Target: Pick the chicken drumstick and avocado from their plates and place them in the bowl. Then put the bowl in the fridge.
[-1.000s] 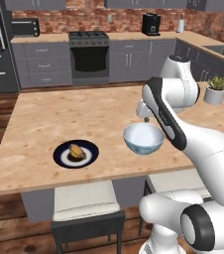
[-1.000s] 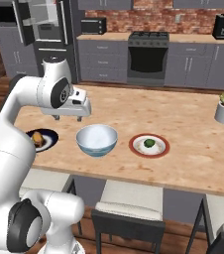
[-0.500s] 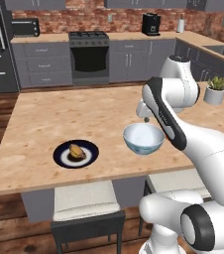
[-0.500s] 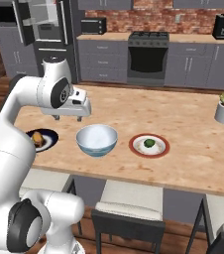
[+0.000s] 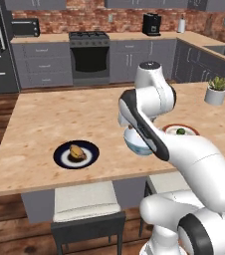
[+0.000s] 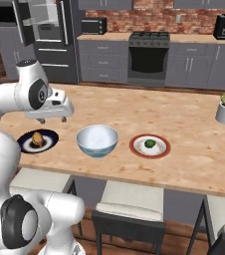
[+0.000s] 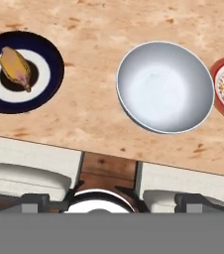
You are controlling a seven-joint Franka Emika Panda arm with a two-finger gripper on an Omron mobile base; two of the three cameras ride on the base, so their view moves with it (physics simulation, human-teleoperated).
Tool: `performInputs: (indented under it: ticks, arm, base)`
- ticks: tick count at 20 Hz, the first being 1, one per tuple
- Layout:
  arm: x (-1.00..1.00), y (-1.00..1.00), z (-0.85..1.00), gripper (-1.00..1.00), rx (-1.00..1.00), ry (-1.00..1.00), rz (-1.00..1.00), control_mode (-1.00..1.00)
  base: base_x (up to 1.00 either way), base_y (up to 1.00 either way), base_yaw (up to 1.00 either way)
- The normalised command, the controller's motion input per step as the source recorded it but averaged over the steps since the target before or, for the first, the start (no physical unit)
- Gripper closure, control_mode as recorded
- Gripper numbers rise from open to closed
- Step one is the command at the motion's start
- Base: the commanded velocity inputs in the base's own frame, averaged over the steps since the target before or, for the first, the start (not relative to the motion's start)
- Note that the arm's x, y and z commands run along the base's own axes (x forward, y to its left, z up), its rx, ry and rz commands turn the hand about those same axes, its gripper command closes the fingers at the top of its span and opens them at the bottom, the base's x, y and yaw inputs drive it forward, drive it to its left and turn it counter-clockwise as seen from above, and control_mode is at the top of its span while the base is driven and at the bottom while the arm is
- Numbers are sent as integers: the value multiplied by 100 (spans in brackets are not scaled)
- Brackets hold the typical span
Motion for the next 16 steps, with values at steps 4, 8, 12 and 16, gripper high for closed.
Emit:
performInputs:
  ticks: [4, 8, 12, 16]
  arm:
    - [7, 83, -16, -100, -17, -1, 14, -100]
    - [19, 74, -17, -100, -16, 0, 20, -100]
    - [31, 45, -24, -100, -1, 11, 16, -100]
    - [33, 37, -29, -100, 4, 9, 16, -100]
  base:
    - [0, 0, 0]
    - [0, 0, 0]
    - [0, 0, 0]
    - [0, 0, 0]
